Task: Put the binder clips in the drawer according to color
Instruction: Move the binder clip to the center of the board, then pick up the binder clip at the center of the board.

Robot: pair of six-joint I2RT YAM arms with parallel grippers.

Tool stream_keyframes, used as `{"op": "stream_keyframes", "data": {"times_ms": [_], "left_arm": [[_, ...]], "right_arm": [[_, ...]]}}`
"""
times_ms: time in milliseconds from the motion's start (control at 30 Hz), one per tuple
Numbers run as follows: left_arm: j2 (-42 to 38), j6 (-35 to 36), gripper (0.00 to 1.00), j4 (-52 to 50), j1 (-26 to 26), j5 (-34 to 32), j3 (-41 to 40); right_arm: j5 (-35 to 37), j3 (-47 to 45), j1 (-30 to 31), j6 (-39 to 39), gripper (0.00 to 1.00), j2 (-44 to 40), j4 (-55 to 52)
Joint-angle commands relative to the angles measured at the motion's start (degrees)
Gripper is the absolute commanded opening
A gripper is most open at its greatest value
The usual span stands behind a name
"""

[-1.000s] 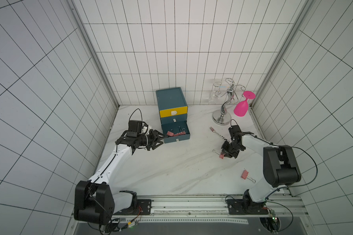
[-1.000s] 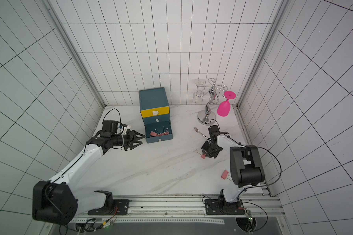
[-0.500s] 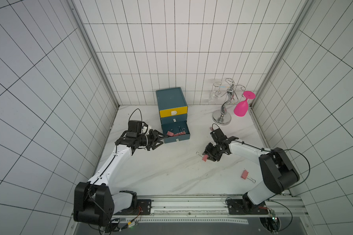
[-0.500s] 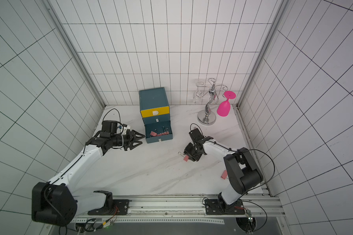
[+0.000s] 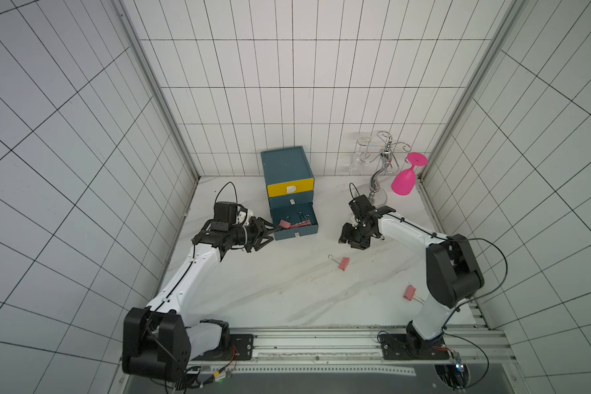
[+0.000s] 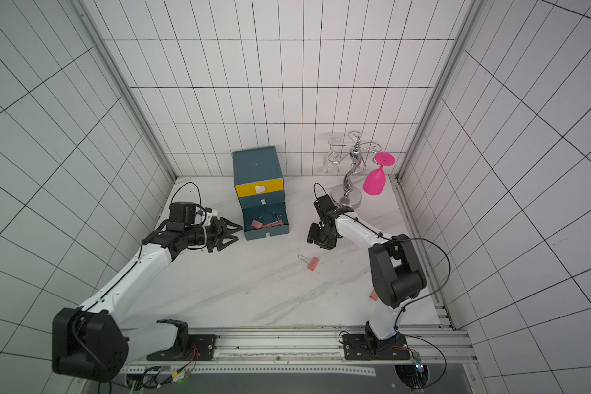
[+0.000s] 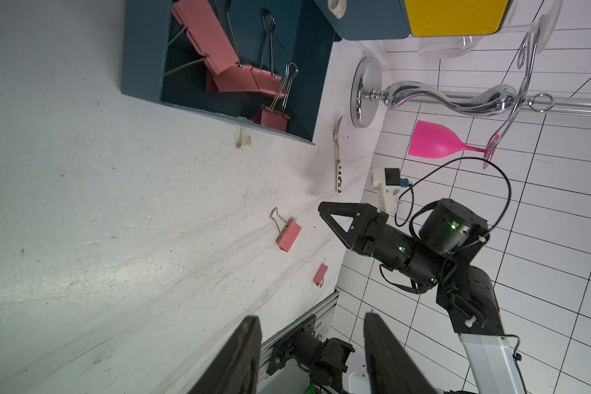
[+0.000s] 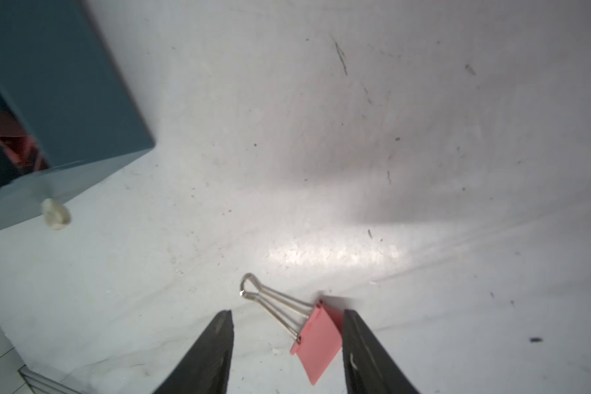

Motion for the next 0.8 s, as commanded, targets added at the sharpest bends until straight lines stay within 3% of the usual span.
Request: {"op": "stream_keyframes", "data": {"times_ms": [0, 333, 767], "left_arm": [[-1.88, 0.43, 0.52, 0.34, -0.18, -0.35, 0.05], [-1.99, 0.18, 0.52, 0.82, -0.07, -0.3, -0.88], [-0.98, 0.22, 0.52, 1.39, -0.09, 0.05, -0.97]], "right_arm": [[-1.66, 1.75, -0.05, -5.27, 0.54, 3.41, -2.97], [-5.4, -1.7, 2.31, -4.73, 0.56, 4.56, -1.33], [3.47, -3.5, 10.32, -6.81, 0.68, 0.22, -11.4]]}}
